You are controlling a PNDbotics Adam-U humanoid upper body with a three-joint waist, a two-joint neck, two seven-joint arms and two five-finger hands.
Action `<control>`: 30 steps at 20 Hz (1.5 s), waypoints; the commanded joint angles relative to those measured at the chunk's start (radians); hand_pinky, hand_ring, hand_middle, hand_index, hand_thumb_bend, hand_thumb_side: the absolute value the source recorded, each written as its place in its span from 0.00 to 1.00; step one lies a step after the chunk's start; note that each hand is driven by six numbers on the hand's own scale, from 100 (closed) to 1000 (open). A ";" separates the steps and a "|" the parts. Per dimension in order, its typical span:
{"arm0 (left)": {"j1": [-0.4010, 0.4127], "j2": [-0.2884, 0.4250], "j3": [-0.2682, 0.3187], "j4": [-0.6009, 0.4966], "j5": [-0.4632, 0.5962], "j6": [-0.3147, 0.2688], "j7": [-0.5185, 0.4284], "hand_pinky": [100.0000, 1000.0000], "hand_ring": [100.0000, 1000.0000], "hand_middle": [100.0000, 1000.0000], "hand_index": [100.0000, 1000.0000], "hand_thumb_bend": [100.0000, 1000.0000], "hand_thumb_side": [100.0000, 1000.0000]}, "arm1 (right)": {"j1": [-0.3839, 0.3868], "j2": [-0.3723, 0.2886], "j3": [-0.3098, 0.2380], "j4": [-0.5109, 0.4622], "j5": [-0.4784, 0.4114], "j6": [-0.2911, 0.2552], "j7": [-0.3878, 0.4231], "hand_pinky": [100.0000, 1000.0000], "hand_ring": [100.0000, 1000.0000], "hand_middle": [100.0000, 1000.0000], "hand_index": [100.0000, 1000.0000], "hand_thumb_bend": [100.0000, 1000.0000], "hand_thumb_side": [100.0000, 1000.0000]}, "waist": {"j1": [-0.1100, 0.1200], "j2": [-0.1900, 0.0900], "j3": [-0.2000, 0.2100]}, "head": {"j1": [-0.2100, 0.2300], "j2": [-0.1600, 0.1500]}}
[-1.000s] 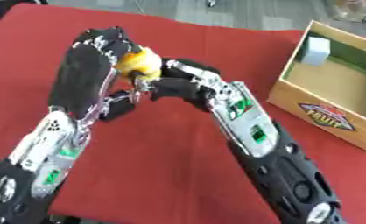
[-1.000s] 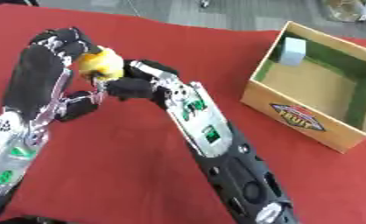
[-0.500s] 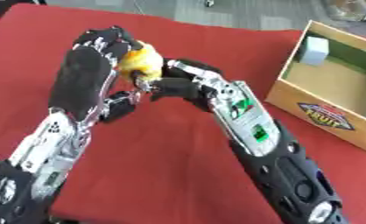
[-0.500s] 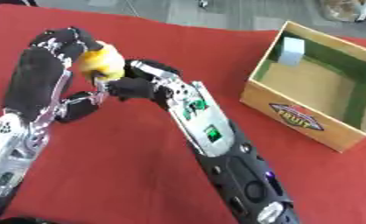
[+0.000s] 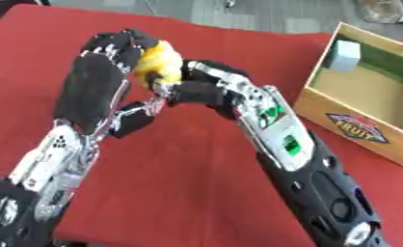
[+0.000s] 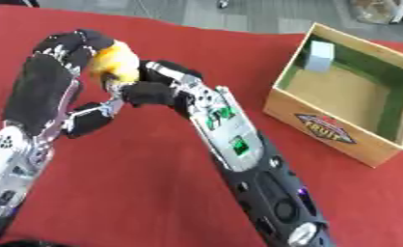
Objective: Pick up the objects with one hand, pass them to the other hand, and then place them into the box on the other side of the table.
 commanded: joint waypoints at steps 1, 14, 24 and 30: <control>0.000 0.011 0.016 0.000 -0.020 0.011 0.009 0.78 0.60 0.69 0.81 1.00 0.21 | -0.021 0.001 -0.005 -0.047 -0.014 -0.003 0.005 0.75 0.74 0.42 0.55 0.00 0.33 | 0.001 -0.012 -0.001 | -0.001 -0.013; 0.025 0.023 0.054 0.005 -0.045 0.145 0.091 0.77 0.59 0.69 0.80 1.00 0.21 | -0.026 -0.033 -0.020 -0.083 -0.040 0.003 -0.008 0.76 0.74 0.42 0.55 0.00 0.32 | 0.006 -0.019 -0.014 | -0.003 -0.007; 0.038 0.027 0.070 0.009 -0.021 0.154 0.113 0.77 0.59 0.69 0.80 1.00 0.22 | -0.021 -0.055 -0.036 -0.097 -0.067 0.016 -0.023 0.76 0.74 0.42 0.55 0.00 0.32 | 0.008 -0.015 -0.019 | -0.003 -0.012; 0.034 0.024 0.070 0.011 -0.031 0.152 0.125 0.77 0.59 0.69 0.87 1.00 0.21 | -0.021 -0.054 -0.034 -0.100 -0.068 0.020 -0.012 0.76 0.74 0.42 0.54 0.00 0.32 | 0.007 -0.013 -0.017 | -0.003 -0.015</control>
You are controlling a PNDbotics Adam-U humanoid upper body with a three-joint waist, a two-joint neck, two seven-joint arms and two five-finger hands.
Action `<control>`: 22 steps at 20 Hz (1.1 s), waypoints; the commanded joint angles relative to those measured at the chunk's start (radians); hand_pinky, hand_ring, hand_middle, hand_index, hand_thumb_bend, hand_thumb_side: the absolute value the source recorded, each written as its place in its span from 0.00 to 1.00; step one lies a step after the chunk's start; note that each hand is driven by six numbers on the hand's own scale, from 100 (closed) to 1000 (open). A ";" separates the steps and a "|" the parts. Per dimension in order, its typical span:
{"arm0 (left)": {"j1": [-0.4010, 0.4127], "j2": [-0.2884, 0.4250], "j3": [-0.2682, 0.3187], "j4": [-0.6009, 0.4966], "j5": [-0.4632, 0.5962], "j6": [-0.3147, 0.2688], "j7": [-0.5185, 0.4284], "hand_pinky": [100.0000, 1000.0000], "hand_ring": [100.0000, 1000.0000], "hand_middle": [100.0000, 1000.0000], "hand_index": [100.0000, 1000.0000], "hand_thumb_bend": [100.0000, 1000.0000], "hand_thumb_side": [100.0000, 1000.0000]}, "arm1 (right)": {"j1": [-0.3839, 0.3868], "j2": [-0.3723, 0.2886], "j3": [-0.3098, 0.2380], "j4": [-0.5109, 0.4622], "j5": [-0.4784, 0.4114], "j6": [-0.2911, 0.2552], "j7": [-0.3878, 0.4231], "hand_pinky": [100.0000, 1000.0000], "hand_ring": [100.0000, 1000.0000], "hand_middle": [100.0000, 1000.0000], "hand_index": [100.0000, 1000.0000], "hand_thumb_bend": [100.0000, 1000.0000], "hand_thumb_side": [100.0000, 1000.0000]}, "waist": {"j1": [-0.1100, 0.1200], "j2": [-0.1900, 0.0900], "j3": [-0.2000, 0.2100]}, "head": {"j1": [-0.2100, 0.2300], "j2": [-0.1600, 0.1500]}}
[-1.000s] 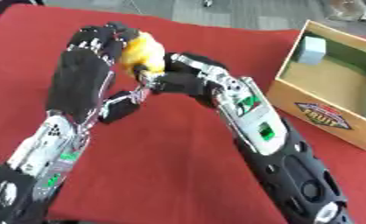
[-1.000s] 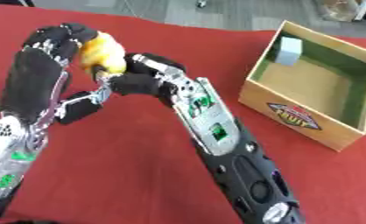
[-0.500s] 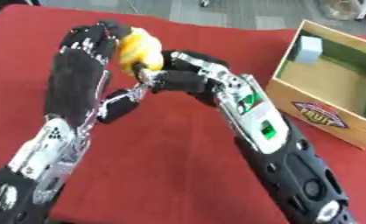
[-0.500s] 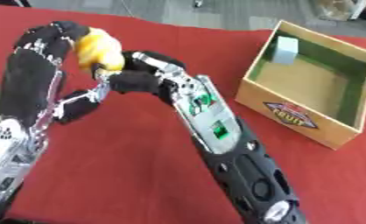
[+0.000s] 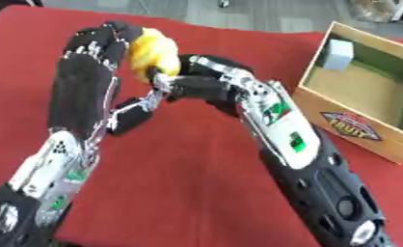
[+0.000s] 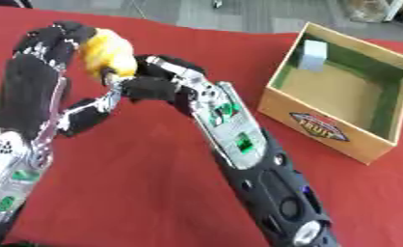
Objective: Pick up the objects with one hand, pass them to the other hand, and then place them into the box on the other side of the table.
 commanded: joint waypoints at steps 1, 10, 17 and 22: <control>0.009 0.039 0.065 0.029 -0.015 0.013 0.004 0.77 0.59 0.69 0.88 1.00 0.21 | -0.016 -0.037 -0.030 -0.068 -0.015 -0.002 0.010 0.76 0.74 0.42 0.54 0.00 0.32 | 0.007 -0.013 0.001 | -0.001 -0.016; 0.000 0.040 0.069 0.035 -0.011 -0.012 -0.003 0.79 0.61 0.72 0.98 1.00 0.38 | -0.015 -0.035 -0.025 -0.077 -0.021 0.011 0.036 0.75 0.75 0.42 0.54 0.00 0.32 | 0.011 -0.013 0.004 | -0.012 -0.015; 0.008 0.050 0.071 0.034 -0.002 -0.045 -0.020 0.79 0.62 0.72 0.98 1.00 0.45 | -0.015 -0.035 -0.032 -0.082 -0.025 0.017 0.030 0.75 0.75 0.42 0.54 0.00 0.32 | 0.012 -0.012 0.004 | -0.020 -0.014; 0.015 0.055 0.069 0.032 -0.002 -0.059 -0.023 0.80 0.62 0.72 0.99 1.00 0.56 | -0.020 -0.032 -0.039 -0.086 -0.033 0.019 0.015 0.75 0.75 0.42 0.54 0.00 0.32 | 0.012 -0.013 0.004 | -0.026 -0.012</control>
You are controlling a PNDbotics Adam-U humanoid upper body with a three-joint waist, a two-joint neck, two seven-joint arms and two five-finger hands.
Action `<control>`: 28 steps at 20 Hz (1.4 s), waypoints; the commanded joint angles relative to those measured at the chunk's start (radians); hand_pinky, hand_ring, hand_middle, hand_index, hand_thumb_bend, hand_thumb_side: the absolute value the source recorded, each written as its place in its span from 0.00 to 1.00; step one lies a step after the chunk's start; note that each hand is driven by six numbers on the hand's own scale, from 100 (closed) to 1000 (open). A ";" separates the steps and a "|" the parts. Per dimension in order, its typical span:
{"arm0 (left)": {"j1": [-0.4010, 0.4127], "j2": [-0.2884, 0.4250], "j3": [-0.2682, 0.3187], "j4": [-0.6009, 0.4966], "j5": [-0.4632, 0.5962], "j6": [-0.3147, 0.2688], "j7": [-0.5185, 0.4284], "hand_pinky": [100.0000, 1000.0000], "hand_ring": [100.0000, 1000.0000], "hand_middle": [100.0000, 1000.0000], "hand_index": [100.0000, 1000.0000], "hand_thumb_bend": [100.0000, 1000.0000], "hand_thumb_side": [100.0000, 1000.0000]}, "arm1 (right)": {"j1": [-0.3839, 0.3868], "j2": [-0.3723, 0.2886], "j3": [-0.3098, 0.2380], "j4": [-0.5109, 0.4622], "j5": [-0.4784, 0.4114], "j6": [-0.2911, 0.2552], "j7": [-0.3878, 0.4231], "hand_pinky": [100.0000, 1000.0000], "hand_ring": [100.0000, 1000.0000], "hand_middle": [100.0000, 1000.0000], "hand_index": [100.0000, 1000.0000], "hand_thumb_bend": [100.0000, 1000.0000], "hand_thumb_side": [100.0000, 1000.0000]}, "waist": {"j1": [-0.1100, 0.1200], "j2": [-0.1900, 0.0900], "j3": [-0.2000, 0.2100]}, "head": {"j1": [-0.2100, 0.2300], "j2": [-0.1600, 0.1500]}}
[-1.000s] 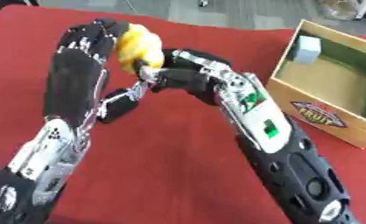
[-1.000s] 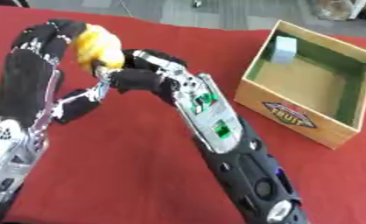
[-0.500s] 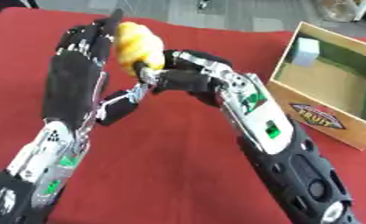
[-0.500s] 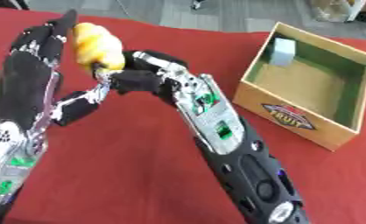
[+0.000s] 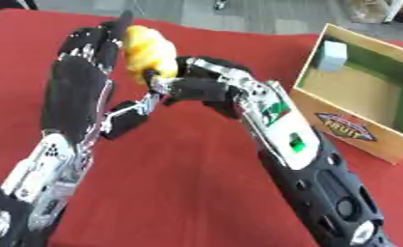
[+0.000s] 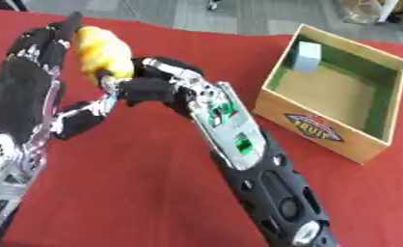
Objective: Pick up the objects with one hand, pass them to the other hand, and then place them into the box on the other side of the table.
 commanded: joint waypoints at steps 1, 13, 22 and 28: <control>0.018 0.057 0.057 0.032 -0.005 0.003 -0.005 0.80 0.62 0.72 0.98 1.00 0.61 | -0.025 -0.023 -0.037 -0.070 -0.022 -0.004 -0.012 0.75 0.75 0.42 0.55 0.00 0.31 | 0.012 -0.013 0.002 | -0.006 -0.005; 0.051 0.078 0.055 0.032 -0.008 -0.002 -0.015 0.80 0.63 0.73 0.99 1.00 0.70 | -0.039 -0.022 -0.053 -0.081 -0.044 0.002 -0.051 0.75 0.75 0.42 0.55 0.00 0.30 | 0.016 -0.011 0.003 | -0.012 -0.003; 0.062 0.086 0.053 0.032 -0.017 -0.022 -0.033 0.81 0.64 0.73 0.99 1.00 0.71 | -0.046 -0.023 -0.054 -0.081 -0.047 -0.003 -0.063 0.75 0.75 0.42 0.55 0.00 0.29 | 0.016 -0.011 0.002 | -0.009 -0.004; 0.067 0.091 0.058 0.031 -0.017 -0.018 -0.032 0.80 0.63 0.72 0.97 1.00 0.69 | -0.050 -0.033 -0.062 -0.079 -0.047 -0.008 -0.070 0.75 0.75 0.42 0.55 0.00 0.29 | 0.015 -0.012 0.000 | -0.008 -0.006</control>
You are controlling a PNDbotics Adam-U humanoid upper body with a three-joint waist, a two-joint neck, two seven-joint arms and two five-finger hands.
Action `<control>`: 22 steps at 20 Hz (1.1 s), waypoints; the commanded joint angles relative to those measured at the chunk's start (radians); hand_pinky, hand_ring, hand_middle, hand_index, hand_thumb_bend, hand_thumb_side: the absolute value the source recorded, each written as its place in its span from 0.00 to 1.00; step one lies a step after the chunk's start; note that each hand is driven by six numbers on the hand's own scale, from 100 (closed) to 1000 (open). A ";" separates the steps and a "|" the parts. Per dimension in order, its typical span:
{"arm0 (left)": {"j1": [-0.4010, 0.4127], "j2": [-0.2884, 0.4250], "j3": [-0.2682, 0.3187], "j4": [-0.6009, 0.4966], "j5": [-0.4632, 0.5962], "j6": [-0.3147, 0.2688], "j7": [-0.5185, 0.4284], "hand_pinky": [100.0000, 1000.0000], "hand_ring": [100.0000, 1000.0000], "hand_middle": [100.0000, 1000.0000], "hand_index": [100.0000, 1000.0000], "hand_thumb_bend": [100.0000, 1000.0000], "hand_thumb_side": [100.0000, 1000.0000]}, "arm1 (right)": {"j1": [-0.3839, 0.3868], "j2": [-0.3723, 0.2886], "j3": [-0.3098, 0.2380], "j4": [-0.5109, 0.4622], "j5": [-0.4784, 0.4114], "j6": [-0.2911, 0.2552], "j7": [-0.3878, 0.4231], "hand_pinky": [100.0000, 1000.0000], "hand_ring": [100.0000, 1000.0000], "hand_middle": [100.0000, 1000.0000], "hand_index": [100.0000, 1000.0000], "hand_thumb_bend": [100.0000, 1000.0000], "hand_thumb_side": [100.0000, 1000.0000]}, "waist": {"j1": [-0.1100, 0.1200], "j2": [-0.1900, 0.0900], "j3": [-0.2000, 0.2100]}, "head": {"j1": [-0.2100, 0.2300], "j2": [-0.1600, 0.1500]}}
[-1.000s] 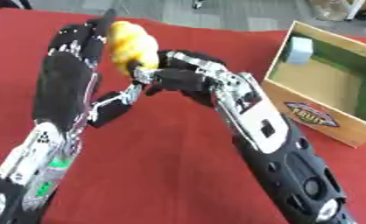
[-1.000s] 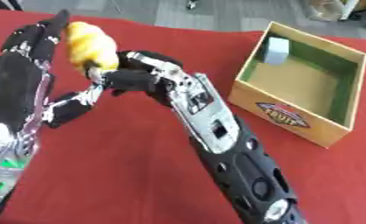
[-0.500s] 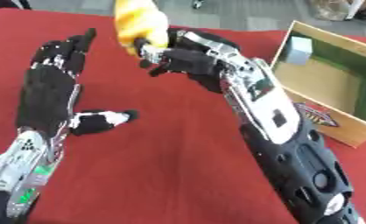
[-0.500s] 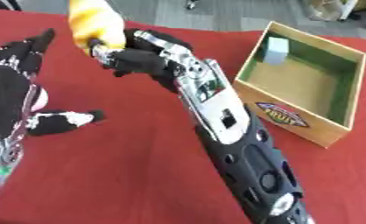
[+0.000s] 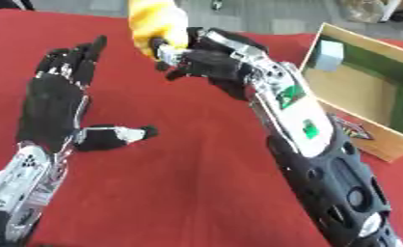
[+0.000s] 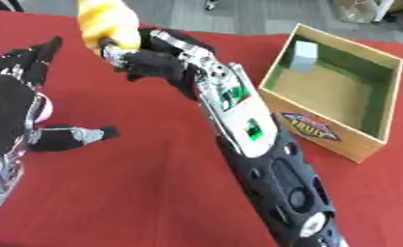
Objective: Pick up the objects with one hand, pass them to the other hand, and then place them into the box on the other side of the table.
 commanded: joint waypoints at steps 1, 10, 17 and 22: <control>-0.003 0.030 0.017 -0.013 -0.001 0.003 0.001 0.80 0.63 0.72 0.96 1.00 0.65 | -0.027 -0.019 -0.012 -0.019 -0.003 -0.004 -0.009 0.75 0.75 0.42 0.55 0.00 0.28 | 0.015 -0.013 0.000 | 0.001 -0.007; 0.050 0.072 0.076 -0.060 0.173 0.052 0.113 0.74 0.51 0.63 0.76 0.72 0.34 | -0.063 -0.175 -0.044 0.016 0.006 -0.081 -0.027 0.76 0.75 0.43 0.56 0.00 0.21 | 0.015 -0.023 -0.015 | -0.024 0.003; 0.070 0.104 0.126 -0.076 0.250 0.107 0.179 0.75 0.51 0.63 0.73 0.68 0.32 | -0.097 -0.355 -0.095 0.113 0.057 -0.192 0.015 0.75 0.74 0.42 0.55 0.00 0.14 | 0.013 -0.028 -0.017 | -0.053 0.018; 0.064 0.113 0.142 -0.086 0.250 0.120 0.188 0.75 0.51 0.63 0.73 0.70 0.32 | -0.129 -0.435 -0.104 0.188 0.082 -0.254 0.049 0.75 0.73 0.42 0.55 0.00 0.11 | 0.012 -0.031 -0.019 | -0.069 0.013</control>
